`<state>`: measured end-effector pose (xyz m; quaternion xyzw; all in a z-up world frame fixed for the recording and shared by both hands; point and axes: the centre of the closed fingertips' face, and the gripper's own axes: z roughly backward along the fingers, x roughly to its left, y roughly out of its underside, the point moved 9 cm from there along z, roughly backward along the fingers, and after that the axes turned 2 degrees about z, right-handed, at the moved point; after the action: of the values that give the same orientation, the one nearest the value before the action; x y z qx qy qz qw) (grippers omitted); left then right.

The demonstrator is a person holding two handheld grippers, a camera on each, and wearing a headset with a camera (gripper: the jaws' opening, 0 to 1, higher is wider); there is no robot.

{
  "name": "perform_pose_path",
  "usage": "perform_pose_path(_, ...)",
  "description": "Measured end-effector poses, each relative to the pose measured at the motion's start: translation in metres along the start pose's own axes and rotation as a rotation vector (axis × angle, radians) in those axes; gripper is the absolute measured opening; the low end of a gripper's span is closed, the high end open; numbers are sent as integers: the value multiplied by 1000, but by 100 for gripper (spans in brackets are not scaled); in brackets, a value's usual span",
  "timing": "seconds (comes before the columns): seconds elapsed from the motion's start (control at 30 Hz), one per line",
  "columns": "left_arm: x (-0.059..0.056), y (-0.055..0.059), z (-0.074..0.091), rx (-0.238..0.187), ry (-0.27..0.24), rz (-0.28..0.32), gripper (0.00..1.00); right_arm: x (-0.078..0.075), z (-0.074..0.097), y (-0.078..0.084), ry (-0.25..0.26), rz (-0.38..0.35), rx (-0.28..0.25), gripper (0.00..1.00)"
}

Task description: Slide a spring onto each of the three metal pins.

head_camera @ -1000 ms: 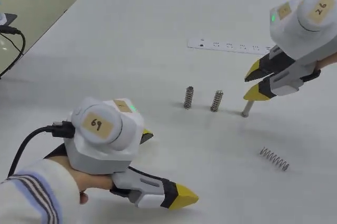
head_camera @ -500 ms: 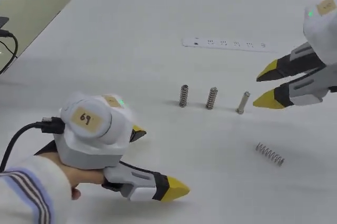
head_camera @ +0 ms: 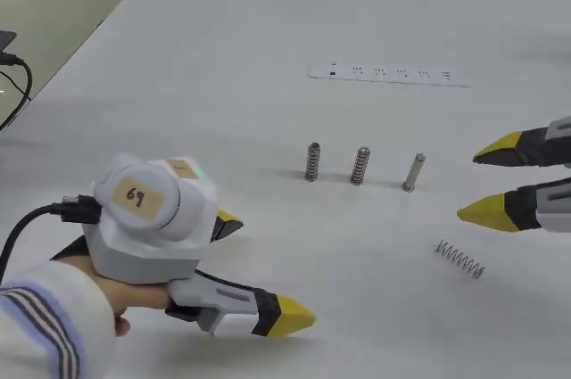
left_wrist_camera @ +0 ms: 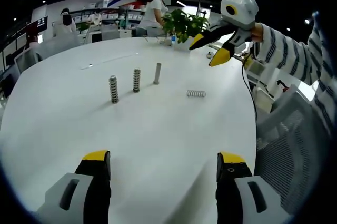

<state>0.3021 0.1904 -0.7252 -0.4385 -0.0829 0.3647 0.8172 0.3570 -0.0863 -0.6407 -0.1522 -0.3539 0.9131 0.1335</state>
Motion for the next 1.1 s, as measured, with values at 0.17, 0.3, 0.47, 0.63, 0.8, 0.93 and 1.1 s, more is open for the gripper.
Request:
perform_pose_path(0.17, 1, 2, 1, 7, -1, 1, 79, 10, 6, 9, 31, -62, -59, 46)
perform_pose_path(0.3, 3, 2, 1, 8, -2, 3, 78, 16, 7, 18, 32, -97, -91, 50)
perform_pose_path(0.47, 5, 2, 0, 12, 1, 3, 78, 22, 9, 30, 59, -143, -127, 55)
perform_pose_path(0.63, 6, 0, -1, 9, 4, -3, 78, 29, 11, 42, 78, -207, -161, 62)
perform_pose_path(0.8, 6, -1, -2, 9, 10, -6, 78, 35, 11, 53, 109, -252, -167, 72)
perform_pose_path(0.93, 8, 0, -3, 19, 14, -10, 78, 38, 12, 58, 124, -305, -207, 78)
perform_pose_path(1.1, 13, -3, -3, 21, 14, -18, 77, 45, 11, 61, 125, -358, -252, 89)
